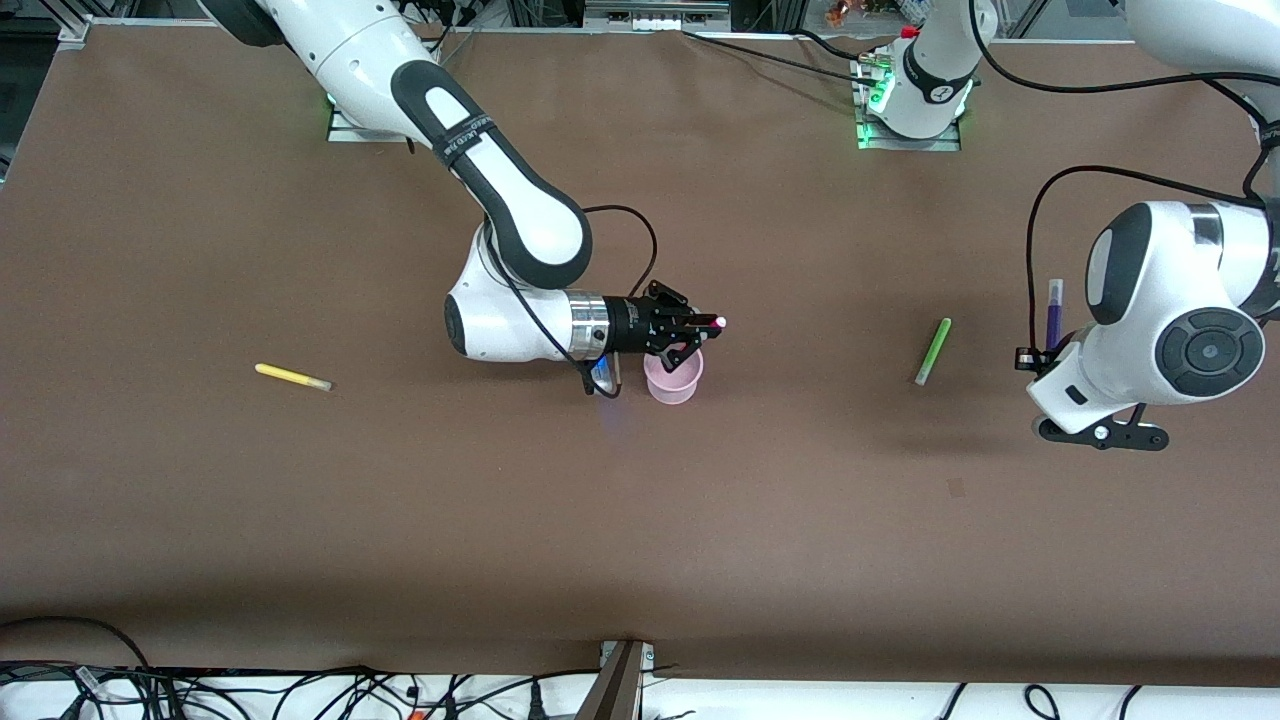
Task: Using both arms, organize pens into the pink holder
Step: 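Lower the pink marker into the pink cup and open the right gripper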
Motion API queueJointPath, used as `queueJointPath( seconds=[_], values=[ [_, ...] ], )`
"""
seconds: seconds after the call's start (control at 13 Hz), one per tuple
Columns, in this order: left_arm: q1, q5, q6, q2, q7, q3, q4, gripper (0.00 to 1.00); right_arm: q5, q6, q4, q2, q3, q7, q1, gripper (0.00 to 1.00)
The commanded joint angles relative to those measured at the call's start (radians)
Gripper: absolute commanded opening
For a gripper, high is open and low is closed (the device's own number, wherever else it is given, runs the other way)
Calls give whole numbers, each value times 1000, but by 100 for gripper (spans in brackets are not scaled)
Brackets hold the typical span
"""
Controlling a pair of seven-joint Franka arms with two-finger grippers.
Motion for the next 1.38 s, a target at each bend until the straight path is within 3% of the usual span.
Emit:
queueJointPath(
  seconds=[0.0, 0.08, 0.15, 0.23, 0.54, 0.85, 1.15, 1.31],
  values=[
    [-20, 14, -29, 15, -14, 3, 32, 0, 2, 5, 43, 40, -1, -15, 5, 4],
    [-20, 14, -30, 15, -14, 3, 31, 0, -4, 5, 43, 40, -1, -34, 5, 37],
    [-20, 14, -30, 15, -14, 3, 27, 0, -4, 2, 43, 34, -3, -41, 1, 95],
    [-20, 14, -30, 15, -14, 3, 29, 0, -7, -8, 44, 26, -9, -42, -6, 100],
    [-23, 12, -64, 14, -2, -1, 32, 0, -143, -79, 70, -50, -21, -47, -66, 100],
    [-22, -79, -115, -9, -8, -92, 30, 0, -398, -325, 70, -185, -52, -103, -242, 100],
    [-23, -234, -103, 0, 21, -191, 34, 0, -447, -607, 93, -242, -108, -428, -439, 100],
    [-23, -244, -25, 8, 46, -268, 31, 0, -594, -688, 93, -319, -152, -475, -440, 100]
  ],
)
